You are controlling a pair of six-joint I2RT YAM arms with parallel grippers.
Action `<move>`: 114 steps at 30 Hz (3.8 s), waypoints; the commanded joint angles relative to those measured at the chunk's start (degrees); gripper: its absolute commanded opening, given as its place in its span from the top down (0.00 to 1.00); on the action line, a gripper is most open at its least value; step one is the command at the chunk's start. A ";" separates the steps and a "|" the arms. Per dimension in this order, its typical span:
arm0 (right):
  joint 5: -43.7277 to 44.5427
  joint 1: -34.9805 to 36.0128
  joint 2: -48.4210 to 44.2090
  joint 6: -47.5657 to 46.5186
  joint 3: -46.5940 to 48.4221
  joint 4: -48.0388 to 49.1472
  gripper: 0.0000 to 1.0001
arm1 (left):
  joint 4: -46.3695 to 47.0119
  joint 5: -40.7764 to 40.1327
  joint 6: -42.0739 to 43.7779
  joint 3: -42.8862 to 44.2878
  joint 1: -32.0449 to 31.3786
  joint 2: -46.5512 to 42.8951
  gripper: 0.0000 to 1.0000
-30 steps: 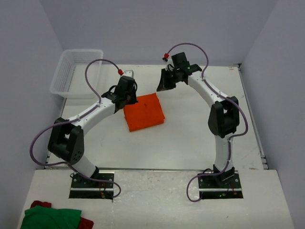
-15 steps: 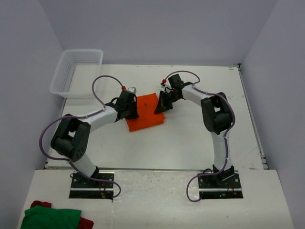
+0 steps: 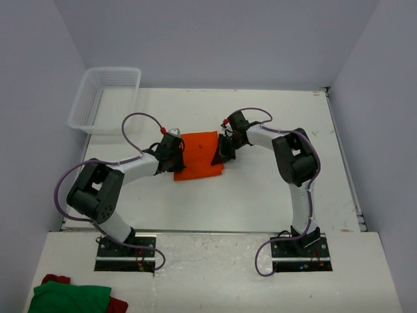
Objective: Fold and stack the t-shirts
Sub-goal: Fold the long partially folded tshirt into a neat square, then put the neatly folded tshirt into the corner of the board with the right arm
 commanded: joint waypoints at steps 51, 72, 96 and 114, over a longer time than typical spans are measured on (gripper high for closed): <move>1.93 0.50 -14.16 -0.51 -18.98 11.80 0.22 | -11.85 -16.32 -4.25 9.74 -4.44 9.56 1.00; 4.39 4.37 -5.90 7.15 -10.56 14.27 0.30 | -8.07 -11.49 -4.68 3.06 -4.09 4.02 1.00; 26.16 4.81 -6.60 -4.01 4.55 -9.10 1.00 | -0.60 -5.25 -2.05 -0.20 -6.02 -5.54 1.00; 42.62 -5.38 6.84 -15.35 32.07 -35.47 1.00 | -7.18 -0.15 -3.37 0.43 -13.50 -26.38 0.89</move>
